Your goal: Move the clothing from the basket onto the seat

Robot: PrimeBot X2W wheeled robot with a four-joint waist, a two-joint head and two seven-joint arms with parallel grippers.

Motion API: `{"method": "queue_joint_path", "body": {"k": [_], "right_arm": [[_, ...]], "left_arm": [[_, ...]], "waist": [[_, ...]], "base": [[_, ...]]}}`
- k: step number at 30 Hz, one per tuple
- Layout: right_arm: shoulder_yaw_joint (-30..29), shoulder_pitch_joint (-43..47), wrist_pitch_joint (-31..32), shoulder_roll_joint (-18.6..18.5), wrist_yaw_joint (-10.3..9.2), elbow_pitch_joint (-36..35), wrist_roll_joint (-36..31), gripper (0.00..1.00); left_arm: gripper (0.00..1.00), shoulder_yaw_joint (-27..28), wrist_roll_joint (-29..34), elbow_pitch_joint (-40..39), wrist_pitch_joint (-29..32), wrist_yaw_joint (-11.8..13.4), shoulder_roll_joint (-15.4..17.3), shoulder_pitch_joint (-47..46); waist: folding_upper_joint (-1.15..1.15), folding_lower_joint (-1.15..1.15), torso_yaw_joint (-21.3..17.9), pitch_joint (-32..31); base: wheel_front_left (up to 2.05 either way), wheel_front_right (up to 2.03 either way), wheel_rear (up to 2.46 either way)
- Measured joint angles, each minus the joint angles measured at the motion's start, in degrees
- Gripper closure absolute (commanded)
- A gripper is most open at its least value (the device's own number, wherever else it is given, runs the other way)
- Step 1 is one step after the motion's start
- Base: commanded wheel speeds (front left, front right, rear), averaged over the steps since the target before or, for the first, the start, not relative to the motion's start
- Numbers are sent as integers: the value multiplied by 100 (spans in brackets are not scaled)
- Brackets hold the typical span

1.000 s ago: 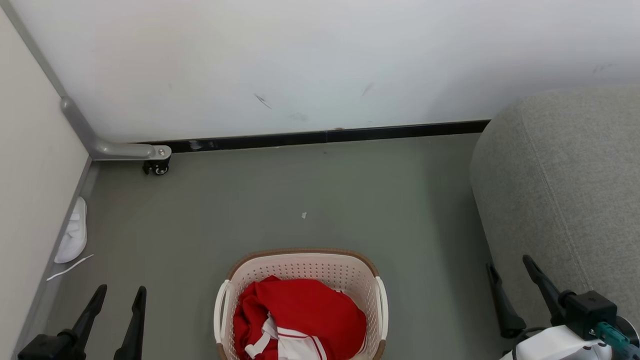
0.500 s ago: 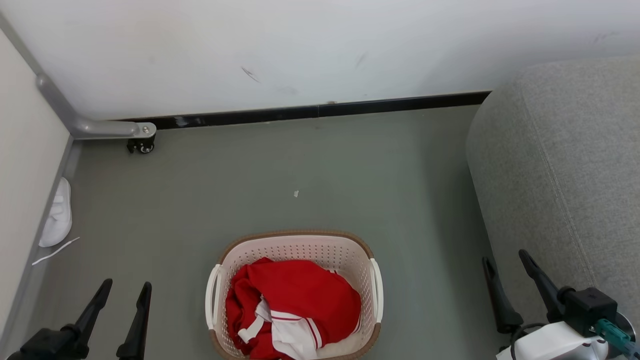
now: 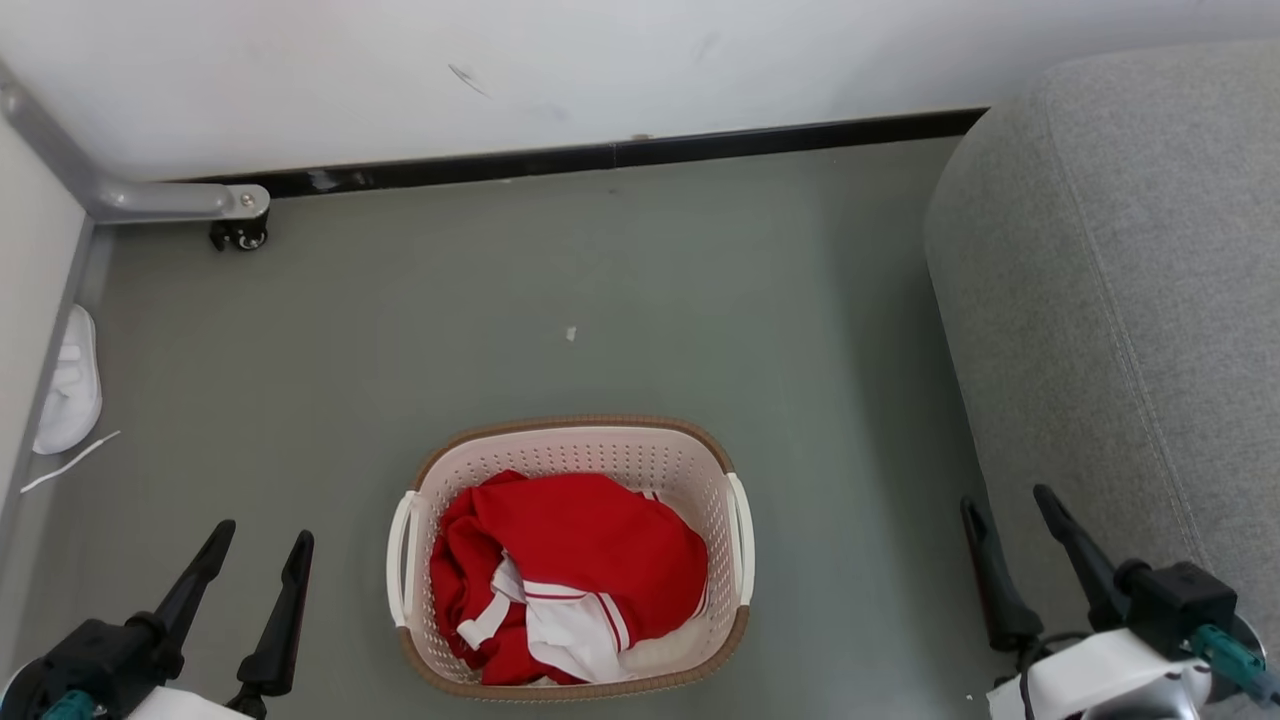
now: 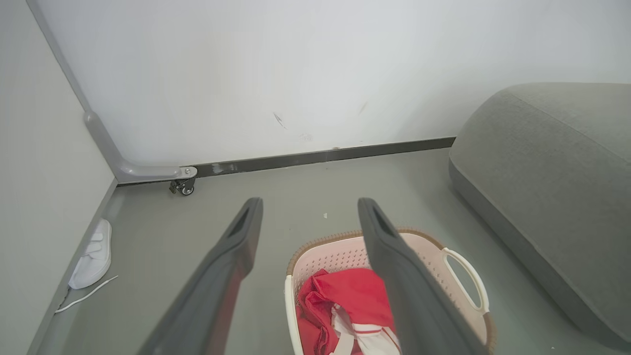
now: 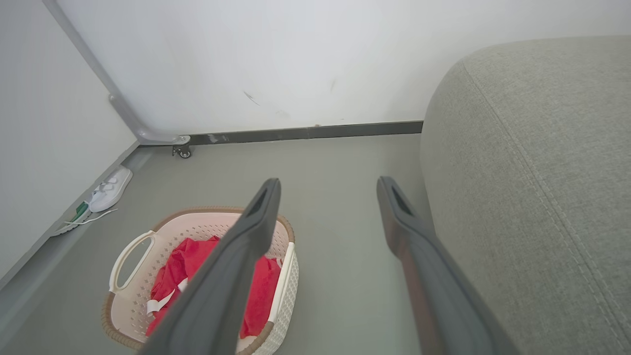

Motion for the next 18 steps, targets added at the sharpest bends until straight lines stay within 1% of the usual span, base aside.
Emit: {"method": "queue_joint_path", "body": {"k": [5, 10, 18], "right_arm": [[5, -193, 0, 0, 0, -57, 41, 0], [10, -205, 0, 0, 0, -108, 83, 0], [52, -372, 0, -1, 0, -152, 208, 0]], "left_arm": [[0, -87, -43, -4, 0, -1, 136, -139], [0, -198, -94, -7, 0, -1, 201, -234], [0, -354, -124, -10, -1, -1, 457, -463]], "waist": [[0, 0, -55, 185], [0, 0, -121, 368], [0, 0, -253, 644]], "base": [[0, 0, 0], [0, 0, 0], [0, 0, 0]]}}
